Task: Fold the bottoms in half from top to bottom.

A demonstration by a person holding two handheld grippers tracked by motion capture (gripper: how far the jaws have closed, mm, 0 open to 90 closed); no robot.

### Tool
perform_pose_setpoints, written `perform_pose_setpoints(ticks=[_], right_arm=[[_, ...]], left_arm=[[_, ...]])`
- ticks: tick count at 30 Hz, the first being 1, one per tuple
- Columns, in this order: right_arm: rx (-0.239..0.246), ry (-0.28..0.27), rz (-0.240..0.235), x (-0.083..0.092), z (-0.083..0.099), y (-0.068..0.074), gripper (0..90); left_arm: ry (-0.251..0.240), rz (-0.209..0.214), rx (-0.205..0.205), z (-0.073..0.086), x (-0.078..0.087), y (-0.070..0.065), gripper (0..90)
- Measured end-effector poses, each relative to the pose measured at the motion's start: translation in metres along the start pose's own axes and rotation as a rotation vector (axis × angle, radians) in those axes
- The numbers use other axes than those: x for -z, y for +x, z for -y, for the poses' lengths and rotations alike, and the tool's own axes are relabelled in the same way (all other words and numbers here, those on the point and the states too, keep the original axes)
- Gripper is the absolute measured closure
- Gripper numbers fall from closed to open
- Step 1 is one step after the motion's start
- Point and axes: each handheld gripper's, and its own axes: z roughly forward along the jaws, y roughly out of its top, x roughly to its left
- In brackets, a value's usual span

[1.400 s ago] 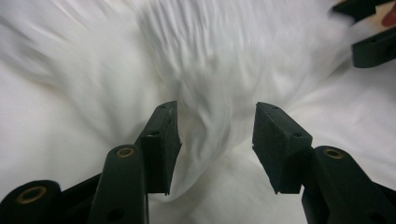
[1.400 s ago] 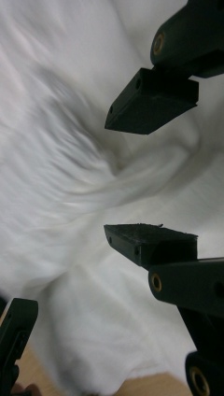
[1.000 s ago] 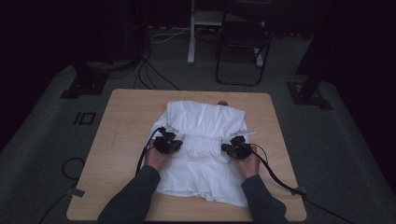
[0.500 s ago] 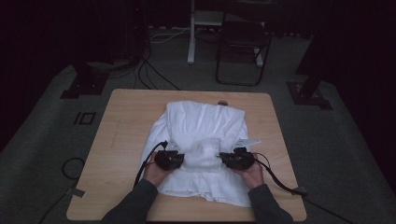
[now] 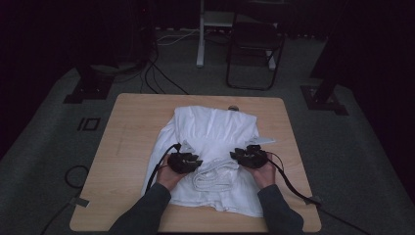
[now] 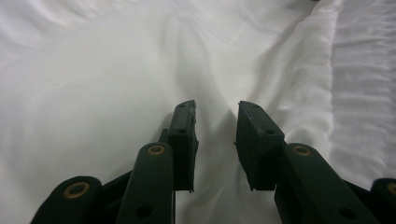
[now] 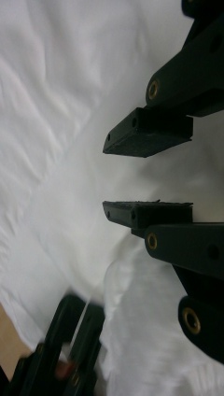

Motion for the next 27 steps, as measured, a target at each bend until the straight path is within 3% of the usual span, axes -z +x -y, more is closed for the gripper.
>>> perform_pose_setpoints(ticks=[2,6,10,11,13,16,18,21,23,27], right_arm=[[0.016,0.007,-0.048,-0.001,0.001,0.008,66.2],[0.064,0.065,-0.074,0.005,0.016,0.029,69.3],[0.086,0.118,-0.117,0.011,0.038,0.045,72.5],[0.098,0.144,-0.131,0.011,0.041,0.047,72.5],[0.129,0.154,-0.133,0.013,0.04,0.048,70.1],[0.116,0.088,-0.065,0.017,0.026,0.041,62.0],[0.105,0.034,-0.008,0.014,0.012,0.031,58.7],[0.07,0.003,0.059,0.001,-0.006,0.014,55.3],[0.066,0.014,0.101,-0.013,-0.013,0.005,53.9],[0.06,0.08,0.165,-0.04,-0.011,-0.006,52.7]], left_arm=[[0.009,0.014,-0.019,0.003,0.001,-0.005,67.6],[0.03,0.041,-0.038,0.015,0.008,-0.012,67.6],[0.034,0.075,-0.03,0.025,0.017,-0.015,67.2],[0.029,0.07,-0.038,0.023,0.02,-0.015,66.0],[0.005,0.023,-0.048,0.016,0.024,-0.013,63.3],[-0.036,-0.032,-0.029,0.001,0.025,-0.001,61.4],[-0.039,-0.073,-0.024,-0.011,0.019,0.01,60.1],[-0.026,-0.13,-0.009,-0.022,0.004,0.028,57.6],[-0.013,-0.156,0.002,-0.023,-0.008,0.038,57.1],[0.01,-0.133,0.02,-0.013,-0.021,0.047,57.0]])
